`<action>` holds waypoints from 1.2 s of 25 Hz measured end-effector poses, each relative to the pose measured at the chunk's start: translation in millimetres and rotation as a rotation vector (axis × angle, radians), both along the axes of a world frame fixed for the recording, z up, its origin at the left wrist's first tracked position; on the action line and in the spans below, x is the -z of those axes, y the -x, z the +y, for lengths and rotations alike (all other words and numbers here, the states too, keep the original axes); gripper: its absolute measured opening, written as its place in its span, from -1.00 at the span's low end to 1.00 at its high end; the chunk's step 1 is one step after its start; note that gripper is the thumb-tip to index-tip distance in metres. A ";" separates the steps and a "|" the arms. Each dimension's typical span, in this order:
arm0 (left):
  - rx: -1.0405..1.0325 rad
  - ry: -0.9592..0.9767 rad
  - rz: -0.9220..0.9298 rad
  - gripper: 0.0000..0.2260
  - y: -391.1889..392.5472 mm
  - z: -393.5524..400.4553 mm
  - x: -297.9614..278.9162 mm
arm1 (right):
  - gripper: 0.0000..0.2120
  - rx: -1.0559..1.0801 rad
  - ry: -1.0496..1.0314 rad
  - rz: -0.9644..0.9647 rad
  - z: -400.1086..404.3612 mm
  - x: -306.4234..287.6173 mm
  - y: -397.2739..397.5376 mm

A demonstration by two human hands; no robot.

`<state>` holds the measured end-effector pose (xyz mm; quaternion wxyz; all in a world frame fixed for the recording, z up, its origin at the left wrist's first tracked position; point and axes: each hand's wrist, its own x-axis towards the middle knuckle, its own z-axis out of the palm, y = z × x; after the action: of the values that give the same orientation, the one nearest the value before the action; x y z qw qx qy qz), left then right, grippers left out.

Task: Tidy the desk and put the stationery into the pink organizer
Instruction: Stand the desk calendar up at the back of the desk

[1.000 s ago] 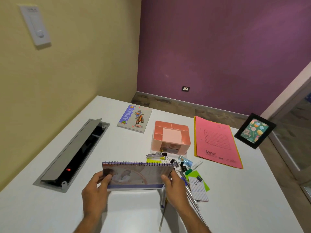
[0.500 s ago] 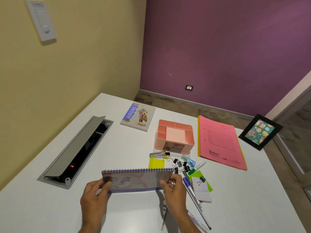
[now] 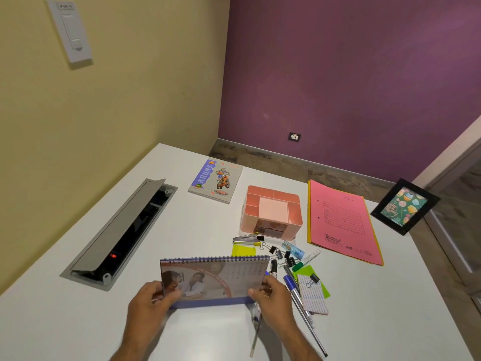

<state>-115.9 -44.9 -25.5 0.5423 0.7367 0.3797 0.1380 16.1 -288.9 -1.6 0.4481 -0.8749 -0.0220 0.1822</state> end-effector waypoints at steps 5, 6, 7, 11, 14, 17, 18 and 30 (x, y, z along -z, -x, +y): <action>0.109 -0.020 0.121 -0.74 2.2 -6.0 10.6 | -0.68 -0.087 0.213 -0.018 5.6 4.1 6.6; 0.113 -0.051 0.171 -0.78 3.1 -5.2 11.9 | -0.70 -0.089 0.245 -0.025 6.2 3.5 6.9; 0.127 -0.079 0.218 -0.80 3.8 -3.9 12.6 | -0.73 -0.095 0.279 -0.030 6.5 2.7 6.5; 0.191 -0.104 0.300 -0.83 7.1 3.1 15.8 | -0.74 -0.114 0.339 -0.015 10.6 -1.0 2.7; 0.288 -0.031 0.263 -0.65 12.0 9.3 20.1 | -0.69 -0.128 0.359 -0.012 12.1 -1.1 0.7; 0.334 0.010 0.183 -0.53 14.1 9.5 23.8 | -0.68 -0.150 0.375 -0.008 13.9 0.0 -1.8; 0.335 -0.030 0.192 -0.56 13.5 9.1 24.6 | -0.67 -0.152 0.375 -0.004 15.2 0.2 -2.5; 0.195 -0.205 -0.012 -0.74 -43.7 70.8 -46.2 | -0.79 -0.145 0.275 -0.172 90.9 -41.7 -74.5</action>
<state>-72.2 25.9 20.7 0.4772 0.8209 0.2867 0.1273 90.5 -198.0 40.1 0.3064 -0.9364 -0.0983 0.1398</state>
